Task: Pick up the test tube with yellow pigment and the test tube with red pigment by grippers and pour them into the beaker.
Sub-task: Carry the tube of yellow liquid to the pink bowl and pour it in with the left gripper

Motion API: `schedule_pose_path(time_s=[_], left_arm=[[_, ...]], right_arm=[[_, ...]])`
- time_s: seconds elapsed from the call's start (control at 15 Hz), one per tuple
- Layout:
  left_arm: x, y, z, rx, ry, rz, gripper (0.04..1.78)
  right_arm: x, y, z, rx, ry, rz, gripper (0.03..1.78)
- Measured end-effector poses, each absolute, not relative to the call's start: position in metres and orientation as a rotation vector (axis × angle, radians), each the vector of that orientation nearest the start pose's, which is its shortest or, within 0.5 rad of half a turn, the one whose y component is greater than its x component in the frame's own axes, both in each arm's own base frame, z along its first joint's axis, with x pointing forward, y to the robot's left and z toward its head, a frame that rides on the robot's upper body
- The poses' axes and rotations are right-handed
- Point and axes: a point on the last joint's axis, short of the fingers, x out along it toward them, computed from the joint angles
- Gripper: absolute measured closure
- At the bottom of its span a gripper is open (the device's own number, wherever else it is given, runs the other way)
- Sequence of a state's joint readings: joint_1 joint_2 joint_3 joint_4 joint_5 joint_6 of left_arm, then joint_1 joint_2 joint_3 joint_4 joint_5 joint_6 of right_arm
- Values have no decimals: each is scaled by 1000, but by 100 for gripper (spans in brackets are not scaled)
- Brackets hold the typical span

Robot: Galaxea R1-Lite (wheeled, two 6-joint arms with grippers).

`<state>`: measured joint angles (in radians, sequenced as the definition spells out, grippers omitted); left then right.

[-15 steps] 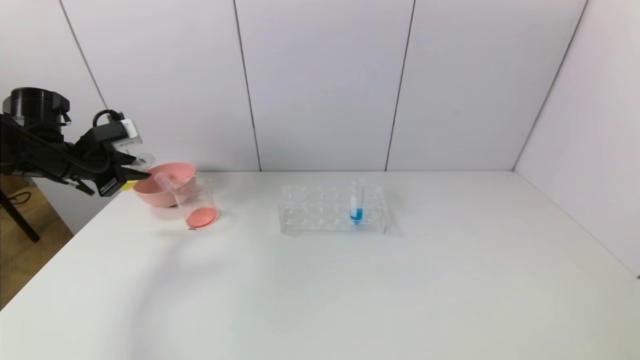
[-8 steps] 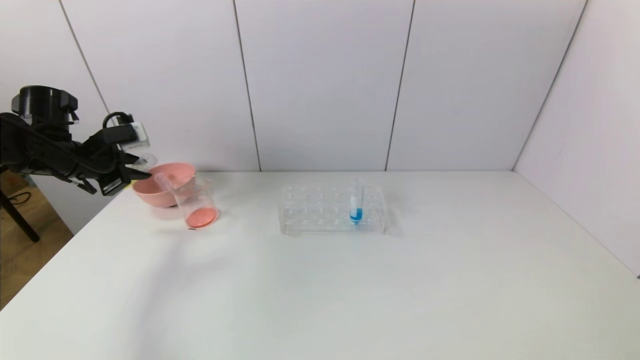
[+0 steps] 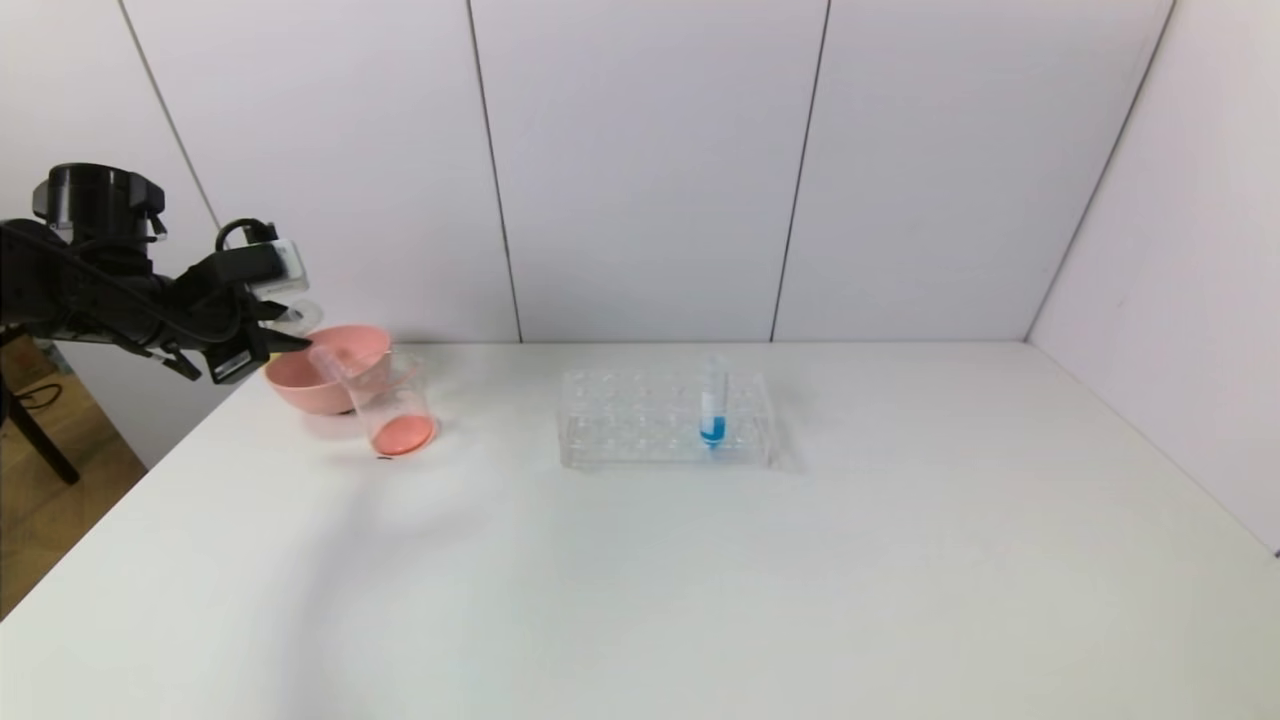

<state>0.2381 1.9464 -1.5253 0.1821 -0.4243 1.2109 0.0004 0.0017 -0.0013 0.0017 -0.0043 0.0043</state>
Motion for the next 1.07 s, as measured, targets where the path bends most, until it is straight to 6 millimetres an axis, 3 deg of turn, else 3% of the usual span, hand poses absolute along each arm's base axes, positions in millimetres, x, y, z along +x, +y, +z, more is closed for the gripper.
schedule_pose_path(time_s=[1.07], left_arm=[[382,79,215,1018,421,-461,138]], right_arm=[[-23,0,76,4,2,-4,11]])
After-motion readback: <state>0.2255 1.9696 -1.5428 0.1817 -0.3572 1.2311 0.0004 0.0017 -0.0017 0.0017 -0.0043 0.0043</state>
